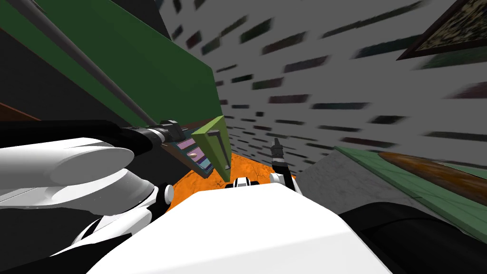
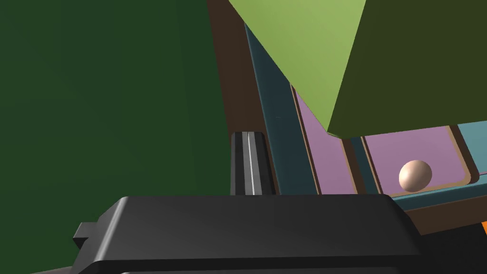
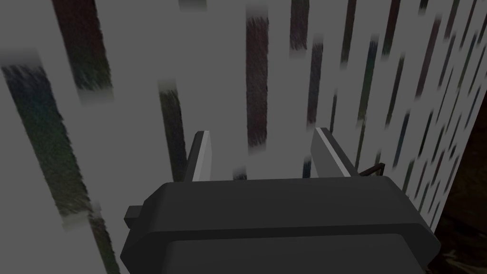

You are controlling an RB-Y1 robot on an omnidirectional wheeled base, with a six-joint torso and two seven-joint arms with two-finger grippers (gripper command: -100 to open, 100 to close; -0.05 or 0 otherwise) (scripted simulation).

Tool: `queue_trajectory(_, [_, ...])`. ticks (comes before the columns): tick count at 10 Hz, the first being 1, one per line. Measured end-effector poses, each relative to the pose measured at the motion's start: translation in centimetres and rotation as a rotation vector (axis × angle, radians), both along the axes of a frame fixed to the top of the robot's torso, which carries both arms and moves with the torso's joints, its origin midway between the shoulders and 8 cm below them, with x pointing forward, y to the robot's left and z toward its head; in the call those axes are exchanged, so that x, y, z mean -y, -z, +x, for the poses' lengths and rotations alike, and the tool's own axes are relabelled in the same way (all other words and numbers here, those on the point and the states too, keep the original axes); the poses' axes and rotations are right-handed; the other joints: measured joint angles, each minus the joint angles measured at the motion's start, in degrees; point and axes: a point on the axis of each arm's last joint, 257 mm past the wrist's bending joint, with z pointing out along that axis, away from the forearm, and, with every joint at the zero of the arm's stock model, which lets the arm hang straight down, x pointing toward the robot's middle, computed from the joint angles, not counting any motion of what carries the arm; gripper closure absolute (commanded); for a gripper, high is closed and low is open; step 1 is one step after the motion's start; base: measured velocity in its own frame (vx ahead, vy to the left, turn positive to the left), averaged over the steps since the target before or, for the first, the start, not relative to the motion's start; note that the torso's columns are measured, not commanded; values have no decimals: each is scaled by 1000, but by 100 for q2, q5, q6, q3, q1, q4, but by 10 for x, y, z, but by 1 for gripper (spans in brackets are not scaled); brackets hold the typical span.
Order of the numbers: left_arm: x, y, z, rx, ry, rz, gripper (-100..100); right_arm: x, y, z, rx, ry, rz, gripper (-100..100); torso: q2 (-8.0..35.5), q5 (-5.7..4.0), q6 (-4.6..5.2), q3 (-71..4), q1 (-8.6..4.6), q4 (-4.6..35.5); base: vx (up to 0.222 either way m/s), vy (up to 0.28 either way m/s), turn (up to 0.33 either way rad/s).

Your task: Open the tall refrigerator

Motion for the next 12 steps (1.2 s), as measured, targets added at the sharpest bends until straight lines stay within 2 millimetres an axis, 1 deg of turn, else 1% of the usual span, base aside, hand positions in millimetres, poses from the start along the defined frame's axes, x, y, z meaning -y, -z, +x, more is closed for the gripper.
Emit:
queue_trajectory(1, [-3,3,3,-11,-2,-12,-100,0,0,0,0,0,0,0,6,19,-3,5,43,2,-3,18,-4])
queue_trajectory(3, [-11,11,10,-38,-9,-44,-100,0,0,0,0,0,-1,0,7,6,-3,5,0,3,-13,66,-9])
queue_trajectory(5, [-15,17,16,-58,-11,-74,-100,0,0,0,0,0,-1,0,2,-8,-1,3,-44,1,-10,80,-23])
queue_trajectory(6, [-15,20,20,-62,-7,-91,-100,0,0,0,0,0,-1,0,0,-9,0,1,-44,0,-48,135,-54])
queue_trajectory(8, [-9,16,28,-44,19,-128,-100,0,0,0,0,0,-1,0,3,3,-3,4,-5,3,-34,236,-50])
queue_trajectory(12, [14,-3,34,17,85,-181,-100,0,0,0,0,0,-1,0,11,-9,-1,8,-48,4,-69,237,-57])
